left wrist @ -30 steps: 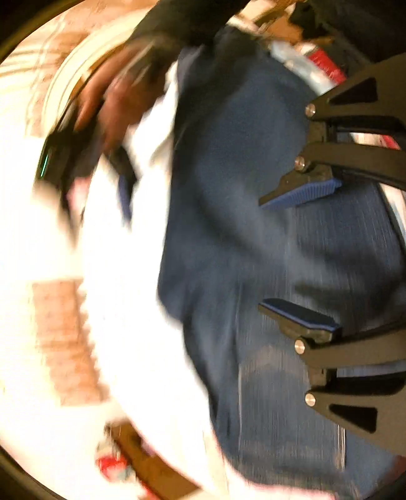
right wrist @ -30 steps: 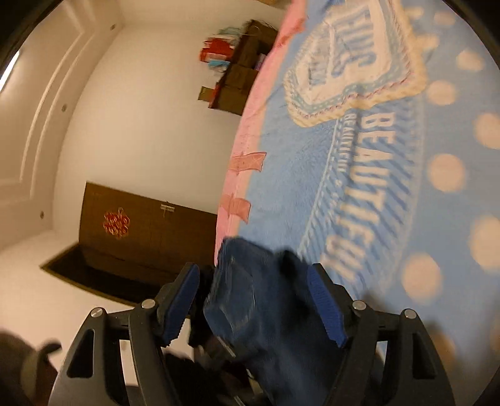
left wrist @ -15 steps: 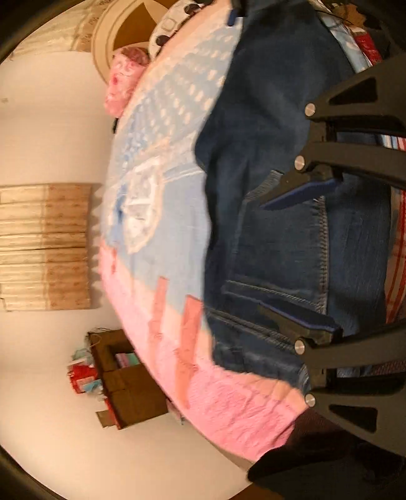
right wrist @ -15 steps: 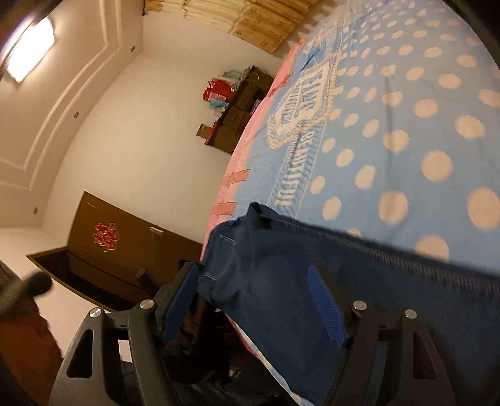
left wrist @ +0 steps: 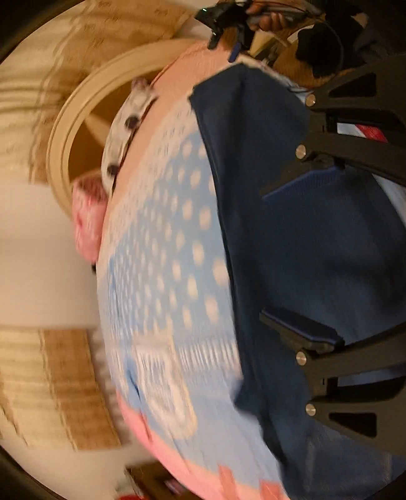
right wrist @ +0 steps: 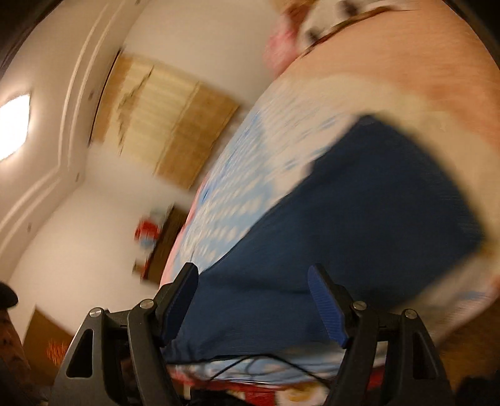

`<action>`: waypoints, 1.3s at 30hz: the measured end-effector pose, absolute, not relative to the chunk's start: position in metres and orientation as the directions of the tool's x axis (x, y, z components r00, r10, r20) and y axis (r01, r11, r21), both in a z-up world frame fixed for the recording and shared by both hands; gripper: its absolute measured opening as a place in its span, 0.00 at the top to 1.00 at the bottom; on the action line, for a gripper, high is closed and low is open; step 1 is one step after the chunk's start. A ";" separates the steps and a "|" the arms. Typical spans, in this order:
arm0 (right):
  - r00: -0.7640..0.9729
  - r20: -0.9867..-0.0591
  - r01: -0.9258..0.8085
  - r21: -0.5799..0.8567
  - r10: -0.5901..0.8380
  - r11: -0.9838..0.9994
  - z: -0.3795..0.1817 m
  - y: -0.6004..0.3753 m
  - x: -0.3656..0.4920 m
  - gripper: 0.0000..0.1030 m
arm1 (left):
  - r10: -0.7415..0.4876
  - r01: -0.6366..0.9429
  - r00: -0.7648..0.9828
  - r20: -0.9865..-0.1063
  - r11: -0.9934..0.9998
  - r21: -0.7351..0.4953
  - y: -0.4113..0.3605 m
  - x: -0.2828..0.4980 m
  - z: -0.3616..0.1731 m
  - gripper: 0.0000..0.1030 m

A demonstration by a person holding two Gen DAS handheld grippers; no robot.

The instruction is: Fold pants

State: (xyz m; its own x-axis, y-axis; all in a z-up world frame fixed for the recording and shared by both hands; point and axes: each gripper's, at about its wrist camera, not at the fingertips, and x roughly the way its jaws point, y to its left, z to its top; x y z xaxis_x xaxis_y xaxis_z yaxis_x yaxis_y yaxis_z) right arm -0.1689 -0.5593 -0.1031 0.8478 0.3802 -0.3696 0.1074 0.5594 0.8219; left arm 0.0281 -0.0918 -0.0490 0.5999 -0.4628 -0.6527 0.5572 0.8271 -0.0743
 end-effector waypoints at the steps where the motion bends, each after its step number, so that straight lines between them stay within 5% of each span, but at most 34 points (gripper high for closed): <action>1: 0.866 -0.375 0.148 0.824 0.331 0.547 -0.112 -0.574 -0.183 0.29 | -0.484 0.581 0.586 -0.650 0.810 -0.079 -0.110 0.030 -0.051 0.30; 8: 0.909 -0.385 0.280 0.846 0.158 0.453 -0.175 -0.629 -0.230 0.29 | -0.575 0.667 0.497 -0.649 0.732 -0.138 -0.189 0.031 -0.069 0.30; 14: 0.957 -0.275 0.196 0.852 0.095 0.485 -0.167 -0.651 -0.249 0.29 | -0.545 0.678 0.466 -0.697 0.726 -0.115 -0.209 0.031 -0.101 0.30; 20: 0.959 -0.260 0.157 0.814 0.109 0.560 -0.153 -0.663 -0.215 0.29 | -0.518 0.670 0.486 -0.704 0.738 -0.080 -0.208 0.032 -0.112 0.30; 26: 0.949 -0.278 0.109 0.731 0.148 0.673 -0.125 -0.658 -0.169 0.29 | -0.510 0.671 0.495 -0.703 0.739 -0.063 -0.211 0.031 -0.113 0.30; 32: 0.891 -0.407 0.142 0.667 0.198 0.732 -0.120 -0.667 -0.103 0.29 | -0.509 0.671 0.497 -0.703 0.739 -0.062 -0.213 0.033 -0.113 0.30; 34: 0.865 -0.458 0.159 0.635 0.203 0.756 -0.122 -0.664 -0.087 0.44 | -0.507 0.669 0.502 -0.701 0.741 -0.057 -0.213 0.034 -0.114 0.30; 35: 0.856 -0.473 0.159 0.622 0.206 0.767 -0.121 -0.663 -0.081 0.78 | -0.506 0.667 0.501 -0.702 0.743 -0.059 -0.213 0.035 -0.113 0.30; 36: 0.840 -0.503 0.179 0.609 0.202 0.772 -0.121 -0.663 -0.075 0.89 | -0.506 0.666 0.500 -0.702 0.743 -0.062 -0.214 0.036 -0.113 0.30; 39: 0.838 -0.505 0.183 0.615 0.206 0.767 -0.115 -0.666 -0.071 0.92 | -0.507 0.665 0.504 -0.699 0.745 -0.060 -0.214 0.036 -0.110 0.30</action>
